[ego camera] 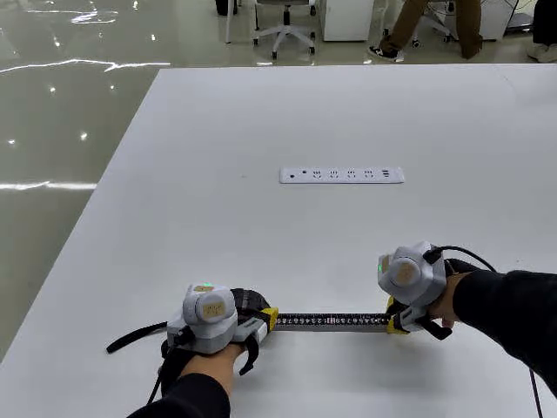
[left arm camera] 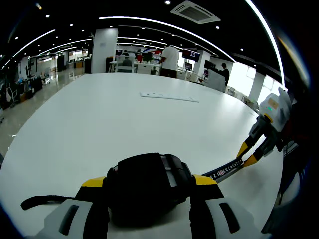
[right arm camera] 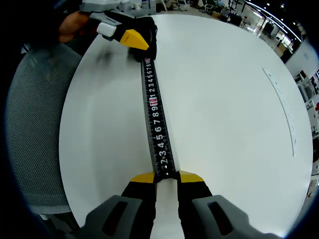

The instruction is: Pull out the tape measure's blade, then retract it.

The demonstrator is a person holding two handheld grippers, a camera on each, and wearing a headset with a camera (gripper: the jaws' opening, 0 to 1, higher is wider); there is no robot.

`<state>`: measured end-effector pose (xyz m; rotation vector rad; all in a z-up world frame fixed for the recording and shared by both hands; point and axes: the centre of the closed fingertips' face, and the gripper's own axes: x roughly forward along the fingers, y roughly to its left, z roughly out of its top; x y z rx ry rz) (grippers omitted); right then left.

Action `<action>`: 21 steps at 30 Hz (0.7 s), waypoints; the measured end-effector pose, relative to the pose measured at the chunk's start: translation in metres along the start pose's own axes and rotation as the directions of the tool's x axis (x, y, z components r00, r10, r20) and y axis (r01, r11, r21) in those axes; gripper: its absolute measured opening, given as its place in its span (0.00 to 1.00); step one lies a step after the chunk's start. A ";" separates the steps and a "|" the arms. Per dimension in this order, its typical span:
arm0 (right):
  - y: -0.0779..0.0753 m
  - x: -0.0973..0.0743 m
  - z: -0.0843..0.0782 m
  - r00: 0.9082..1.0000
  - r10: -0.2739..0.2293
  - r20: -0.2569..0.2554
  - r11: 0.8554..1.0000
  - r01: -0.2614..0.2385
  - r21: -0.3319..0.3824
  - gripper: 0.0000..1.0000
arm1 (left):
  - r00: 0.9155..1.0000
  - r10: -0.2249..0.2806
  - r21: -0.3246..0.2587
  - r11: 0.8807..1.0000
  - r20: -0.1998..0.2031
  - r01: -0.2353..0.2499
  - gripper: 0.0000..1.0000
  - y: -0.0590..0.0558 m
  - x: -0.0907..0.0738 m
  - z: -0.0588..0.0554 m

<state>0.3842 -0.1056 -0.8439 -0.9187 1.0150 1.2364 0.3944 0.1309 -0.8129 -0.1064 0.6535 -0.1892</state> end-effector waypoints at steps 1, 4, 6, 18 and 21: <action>0.000 0.000 0.000 1.000 0.000 0.000 1.000 0.000 0.000 0.11 | 1.000 0.000 0.000 1.000 0.000 0.000 0.62 0.000 0.000 0.000; 0.000 0.001 0.002 1.000 -0.004 0.003 1.000 0.004 0.006 0.11 | 1.000 0.000 0.000 1.000 0.001 0.000 0.62 0.000 0.001 0.000; 0.000 0.001 0.002 1.000 -0.008 0.005 1.000 0.008 0.002 0.11 | 1.000 -0.001 0.000 1.000 0.001 0.001 0.62 0.000 0.001 0.000; 0.001 0.002 0.007 1.000 -0.008 0.009 1.000 0.008 0.007 0.11 | 1.000 -0.002 -0.001 1.000 0.002 0.002 0.62 0.000 0.001 0.000; 0.000 0.003 0.009 1.000 -0.009 0.011 1.000 0.009 0.012 0.11 | 1.000 -0.002 -0.001 1.000 0.001 0.002 0.62 0.000 0.001 0.000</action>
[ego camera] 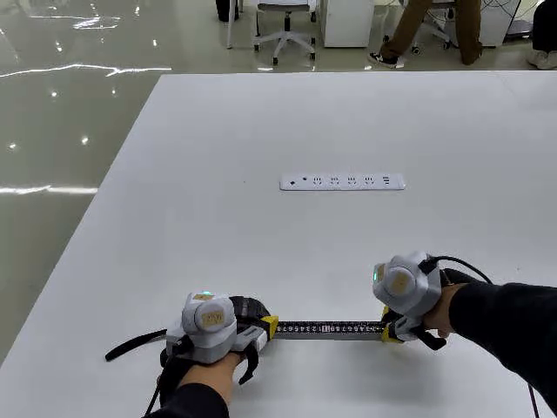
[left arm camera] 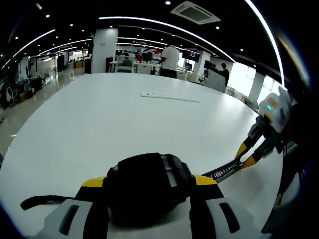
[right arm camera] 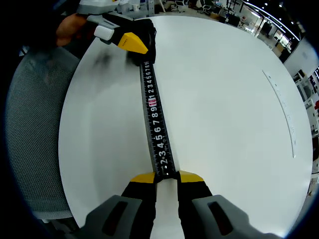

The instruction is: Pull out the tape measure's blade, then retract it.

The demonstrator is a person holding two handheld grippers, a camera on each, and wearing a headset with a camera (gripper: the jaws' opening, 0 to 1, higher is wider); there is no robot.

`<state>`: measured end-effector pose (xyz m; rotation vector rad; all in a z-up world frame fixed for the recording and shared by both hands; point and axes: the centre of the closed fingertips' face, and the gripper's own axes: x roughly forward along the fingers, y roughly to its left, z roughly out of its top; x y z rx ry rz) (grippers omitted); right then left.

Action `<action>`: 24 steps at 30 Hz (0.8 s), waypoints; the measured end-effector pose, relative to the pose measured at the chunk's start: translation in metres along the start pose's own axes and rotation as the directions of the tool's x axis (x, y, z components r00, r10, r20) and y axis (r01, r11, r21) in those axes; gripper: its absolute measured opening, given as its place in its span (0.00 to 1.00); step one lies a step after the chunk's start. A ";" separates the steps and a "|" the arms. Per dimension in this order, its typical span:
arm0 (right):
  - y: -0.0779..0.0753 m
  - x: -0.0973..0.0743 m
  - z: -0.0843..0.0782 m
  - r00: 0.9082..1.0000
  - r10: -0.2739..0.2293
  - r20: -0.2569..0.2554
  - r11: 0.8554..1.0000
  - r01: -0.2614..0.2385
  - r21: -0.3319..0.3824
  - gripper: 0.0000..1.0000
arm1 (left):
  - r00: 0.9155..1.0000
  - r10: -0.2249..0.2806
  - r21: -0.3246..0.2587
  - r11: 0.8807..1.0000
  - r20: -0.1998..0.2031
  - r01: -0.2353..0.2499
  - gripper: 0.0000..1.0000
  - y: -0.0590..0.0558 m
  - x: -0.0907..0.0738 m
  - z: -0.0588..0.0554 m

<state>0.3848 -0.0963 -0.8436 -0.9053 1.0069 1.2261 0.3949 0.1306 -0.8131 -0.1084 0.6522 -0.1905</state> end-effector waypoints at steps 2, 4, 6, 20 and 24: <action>0.000 0.000 0.001 1.000 -0.001 0.004 1.000 0.001 0.009 0.11 | 1.000 0.000 0.000 1.000 0.000 0.000 0.62 0.000 0.000 0.000; 0.000 0.001 0.002 1.000 -0.002 0.008 1.000 0.002 0.012 0.11 | 1.000 -0.001 0.000 1.000 -0.001 0.001 0.62 0.000 0.000 0.000; 0.001 0.001 0.004 1.000 -0.004 0.007 1.000 0.004 0.012 0.11 | 1.000 -0.001 -0.001 1.000 -0.001 0.001 0.62 0.000 0.000 0.000; 0.002 0.003 0.010 1.000 -0.007 0.019 1.000 0.006 0.013 0.11 | 1.000 -0.002 -0.002 1.000 -0.002 0.002 0.62 0.000 0.000 0.000; 0.002 0.004 0.012 1.000 -0.006 0.019 1.000 0.005 0.013 0.11 | 1.000 -0.001 -0.003 1.000 -0.001 0.001 0.62 0.000 0.000 0.000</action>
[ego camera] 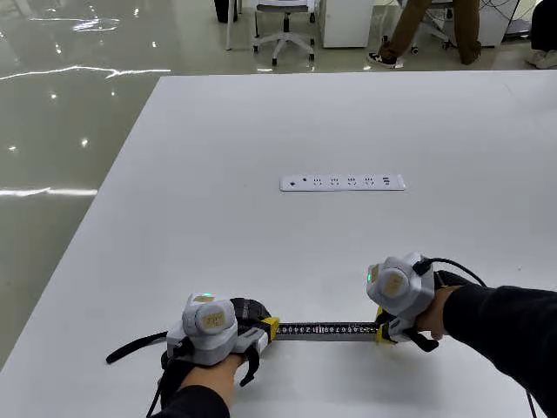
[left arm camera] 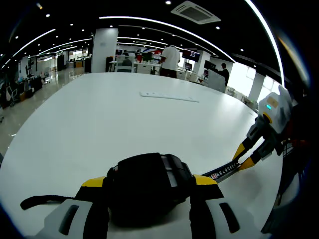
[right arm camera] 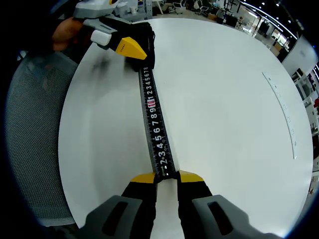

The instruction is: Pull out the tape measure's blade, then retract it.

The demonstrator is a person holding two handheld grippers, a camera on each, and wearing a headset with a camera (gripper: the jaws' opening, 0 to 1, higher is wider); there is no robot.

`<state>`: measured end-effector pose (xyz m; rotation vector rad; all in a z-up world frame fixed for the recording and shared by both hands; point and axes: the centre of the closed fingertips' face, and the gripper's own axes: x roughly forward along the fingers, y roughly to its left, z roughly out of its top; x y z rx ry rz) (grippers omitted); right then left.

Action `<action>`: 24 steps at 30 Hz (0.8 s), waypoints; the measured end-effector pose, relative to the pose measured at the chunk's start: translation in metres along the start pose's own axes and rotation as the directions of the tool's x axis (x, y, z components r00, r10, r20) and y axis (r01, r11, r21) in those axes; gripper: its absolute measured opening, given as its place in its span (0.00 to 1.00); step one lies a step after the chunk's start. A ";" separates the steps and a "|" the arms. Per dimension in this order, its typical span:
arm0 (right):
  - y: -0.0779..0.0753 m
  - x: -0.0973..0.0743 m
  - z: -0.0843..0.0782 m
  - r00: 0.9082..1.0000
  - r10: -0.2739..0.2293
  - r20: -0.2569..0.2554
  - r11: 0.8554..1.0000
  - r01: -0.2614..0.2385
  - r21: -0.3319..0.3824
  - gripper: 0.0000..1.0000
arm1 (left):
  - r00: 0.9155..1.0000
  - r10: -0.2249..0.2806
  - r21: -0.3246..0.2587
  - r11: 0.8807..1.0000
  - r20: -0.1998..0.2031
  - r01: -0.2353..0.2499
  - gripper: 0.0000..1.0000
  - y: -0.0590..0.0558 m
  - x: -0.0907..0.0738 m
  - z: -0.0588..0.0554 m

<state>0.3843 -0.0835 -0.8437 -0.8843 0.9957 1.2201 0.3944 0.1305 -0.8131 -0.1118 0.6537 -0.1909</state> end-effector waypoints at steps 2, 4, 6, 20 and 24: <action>0.000 0.000 0.001 1.000 0.000 0.000 1.000 0.000 0.001 0.11 | 1.000 0.000 -0.001 1.000 0.001 0.000 0.62 0.000 0.000 0.000; 0.000 0.001 0.001 1.000 0.000 0.000 1.000 0.000 0.000 0.11 | 1.000 0.000 -0.001 1.000 0.000 0.000 0.62 0.000 0.000 0.000; 0.000 0.001 0.002 1.000 0.000 -0.001 1.000 0.000 0.003 0.11 | 1.000 0.000 -0.002 1.000 -0.001 0.000 0.62 0.000 0.000 0.000; 0.001 0.003 0.009 1.000 -0.003 0.000 1.000 0.003 0.013 0.11 | 1.000 -0.001 -0.003 1.000 -0.001 0.001 0.62 0.000 0.000 0.000; 0.001 0.004 0.011 1.000 -0.002 0.001 1.000 0.002 0.013 0.11 | 1.000 -0.002 -0.004 1.000 -0.001 0.002 0.62 0.000 0.000 0.000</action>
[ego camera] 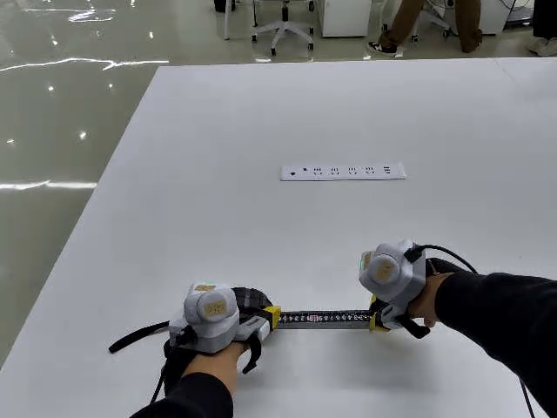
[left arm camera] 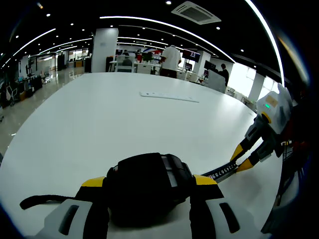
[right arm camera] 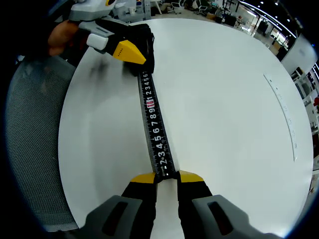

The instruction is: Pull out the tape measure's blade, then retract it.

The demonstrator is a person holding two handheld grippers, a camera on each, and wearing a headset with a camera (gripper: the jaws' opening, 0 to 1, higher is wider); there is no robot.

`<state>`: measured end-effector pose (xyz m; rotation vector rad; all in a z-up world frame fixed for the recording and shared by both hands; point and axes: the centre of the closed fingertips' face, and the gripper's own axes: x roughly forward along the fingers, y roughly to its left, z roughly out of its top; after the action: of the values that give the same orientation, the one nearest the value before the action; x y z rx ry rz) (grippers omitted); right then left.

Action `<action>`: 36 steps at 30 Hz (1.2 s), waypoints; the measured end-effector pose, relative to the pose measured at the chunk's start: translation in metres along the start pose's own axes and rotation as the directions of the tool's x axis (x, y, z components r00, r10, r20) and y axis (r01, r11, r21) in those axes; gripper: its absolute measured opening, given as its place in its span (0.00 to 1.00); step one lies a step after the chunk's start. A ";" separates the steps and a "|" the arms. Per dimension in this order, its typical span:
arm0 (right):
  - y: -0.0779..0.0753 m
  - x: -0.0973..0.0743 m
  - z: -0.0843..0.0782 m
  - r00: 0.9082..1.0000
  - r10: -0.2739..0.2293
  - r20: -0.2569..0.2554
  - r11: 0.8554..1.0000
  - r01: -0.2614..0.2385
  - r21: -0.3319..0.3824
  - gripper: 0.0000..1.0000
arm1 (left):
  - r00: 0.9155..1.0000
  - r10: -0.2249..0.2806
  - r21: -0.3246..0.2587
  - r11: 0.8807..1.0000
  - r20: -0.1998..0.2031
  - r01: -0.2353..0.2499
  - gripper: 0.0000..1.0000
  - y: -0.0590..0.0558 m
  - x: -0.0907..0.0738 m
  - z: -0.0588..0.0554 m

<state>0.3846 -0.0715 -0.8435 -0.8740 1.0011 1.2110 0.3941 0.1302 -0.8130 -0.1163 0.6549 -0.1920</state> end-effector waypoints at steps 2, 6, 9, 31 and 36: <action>0.000 0.000 0.001 1.000 0.000 0.002 1.000 0.000 0.001 0.11 | 1.000 -0.001 0.000 1.000 0.000 0.001 0.62 0.000 0.000 0.000; 0.001 0.001 0.003 1.000 0.000 0.007 1.000 0.000 0.003 0.11 | 1.000 0.000 0.000 1.000 0.001 0.000 0.62 0.000 0.001 0.000; 0.001 0.002 0.005 1.000 -0.001 0.009 1.000 0.001 0.004 0.11 | 1.000 0.000 -0.001 1.000 0.001 0.000 0.62 0.000 0.001 0.000; 0.002 0.007 0.017 1.000 -0.004 0.026 1.000 0.004 0.007 0.11 | 1.000 0.000 -0.006 1.000 0.002 0.000 0.62 0.000 0.001 0.000; 0.003 0.007 0.021 0.999 -0.004 0.035 1.000 0.004 0.006 0.11 | 1.000 0.000 -0.006 1.000 0.001 0.000 0.62 0.000 0.001 0.000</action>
<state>0.3852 -0.0494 -0.8435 -0.8476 0.9738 1.2153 0.3946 0.1301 -0.8135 -0.1225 0.6543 -0.1897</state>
